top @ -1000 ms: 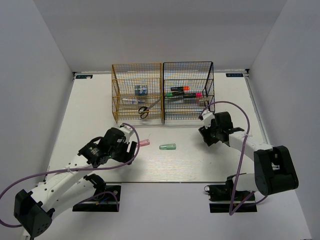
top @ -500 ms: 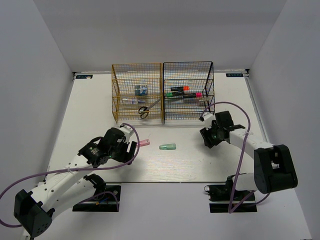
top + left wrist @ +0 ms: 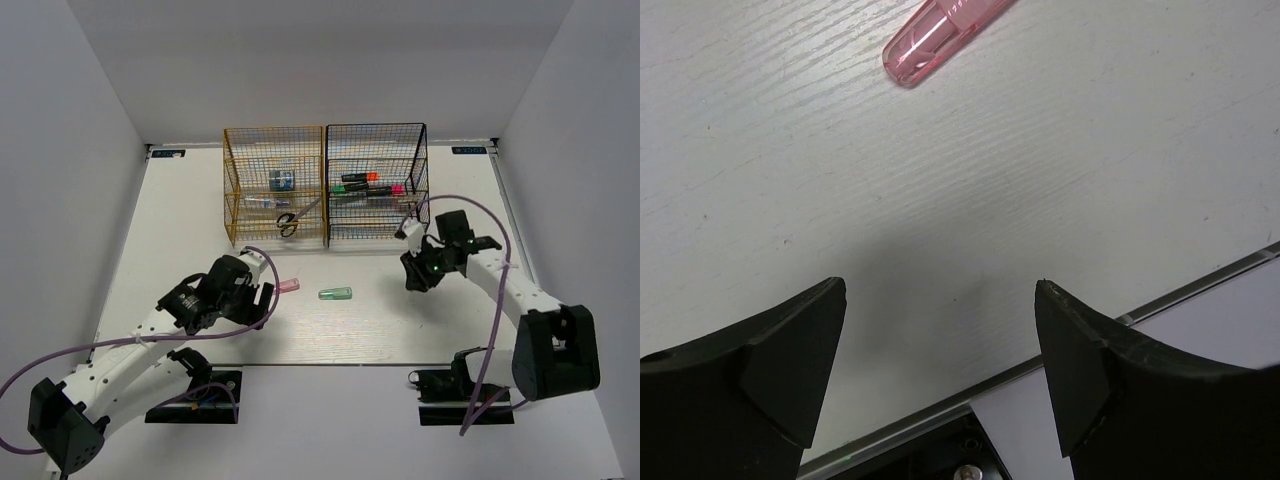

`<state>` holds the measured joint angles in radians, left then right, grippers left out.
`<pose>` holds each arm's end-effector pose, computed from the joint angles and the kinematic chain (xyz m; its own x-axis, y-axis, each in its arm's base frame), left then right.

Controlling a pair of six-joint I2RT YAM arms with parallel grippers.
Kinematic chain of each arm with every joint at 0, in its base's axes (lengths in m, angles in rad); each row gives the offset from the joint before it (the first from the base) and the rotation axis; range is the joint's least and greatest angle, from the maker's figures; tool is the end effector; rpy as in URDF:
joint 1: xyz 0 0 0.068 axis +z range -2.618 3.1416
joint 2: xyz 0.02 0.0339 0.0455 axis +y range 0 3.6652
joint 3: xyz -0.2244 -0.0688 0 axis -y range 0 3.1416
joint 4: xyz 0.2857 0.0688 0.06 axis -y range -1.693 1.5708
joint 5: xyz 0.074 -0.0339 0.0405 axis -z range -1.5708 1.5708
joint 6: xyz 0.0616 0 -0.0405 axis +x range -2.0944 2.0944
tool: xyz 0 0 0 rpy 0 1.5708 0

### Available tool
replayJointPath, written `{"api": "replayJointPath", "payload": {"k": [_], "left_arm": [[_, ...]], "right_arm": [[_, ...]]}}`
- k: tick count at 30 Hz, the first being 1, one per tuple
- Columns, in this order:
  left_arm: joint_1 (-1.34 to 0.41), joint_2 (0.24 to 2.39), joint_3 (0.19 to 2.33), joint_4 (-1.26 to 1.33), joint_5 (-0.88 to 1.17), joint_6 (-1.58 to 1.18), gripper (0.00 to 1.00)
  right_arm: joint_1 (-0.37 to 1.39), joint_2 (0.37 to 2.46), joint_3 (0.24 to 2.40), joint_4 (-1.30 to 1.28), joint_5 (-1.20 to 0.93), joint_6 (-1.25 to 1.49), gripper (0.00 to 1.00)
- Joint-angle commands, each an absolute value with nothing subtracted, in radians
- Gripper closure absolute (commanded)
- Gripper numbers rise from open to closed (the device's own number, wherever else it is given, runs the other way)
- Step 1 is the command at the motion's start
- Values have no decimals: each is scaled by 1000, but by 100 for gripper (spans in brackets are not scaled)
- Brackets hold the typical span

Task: Sort the stationery into containers
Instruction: Pick up the stationery from the center of the board, then place the stationery in the storage box.

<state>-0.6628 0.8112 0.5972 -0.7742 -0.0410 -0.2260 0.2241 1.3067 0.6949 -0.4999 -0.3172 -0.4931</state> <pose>0.1844 -0.1407 0.1610 -0.7753 0.3212 -0.5439 0.4344 0.8962 -0.0899 0.2770 0.0828 0.0963 -0.6062 -0.5994 -0.5227 -0.7184 0.6946 0.0365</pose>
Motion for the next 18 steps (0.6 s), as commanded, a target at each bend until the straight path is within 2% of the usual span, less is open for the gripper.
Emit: {"api": "replayJointPath", "payload": {"k": [1,3,4,5,6,7,9,10,14,18], "left_arm": [[-660,818,606,-765,-34,-224,14],[-660,816,606,-764,-37,-222,14],[-658,815,607,-765,-38,-221,14],[-660,815,604,-765,-40,-222,14],[-660,813,604,-764,-40,-222,14],[-658,813,603,-762,-43,-224,14],[-661,815,601,-765,-41,-222,14],[-660,819,603,-764,-43,-224,14],[-660,825,603,-768,-44,-222,14],[-660,824,601,-767,-52,-224,14]], "right_arm": [[230,1212,888,-738,-595,-690,97],[235,1201,1022,-744,-653,-701,97],[235,1203,1047,-645,-643,-671,99],[236,1207,1083,-584,-587,-632,100],[241,1221,1106,-513,-528,-430,100],[241,1235,1152,-401,-370,-367,100],[241,1340,1224,-406,-304,-199,100],[242,1371,1344,-443,-270,-164,100],[262,1479,1436,-361,-213,58,100],[279,1552,1517,-307,-134,87,100]]}}
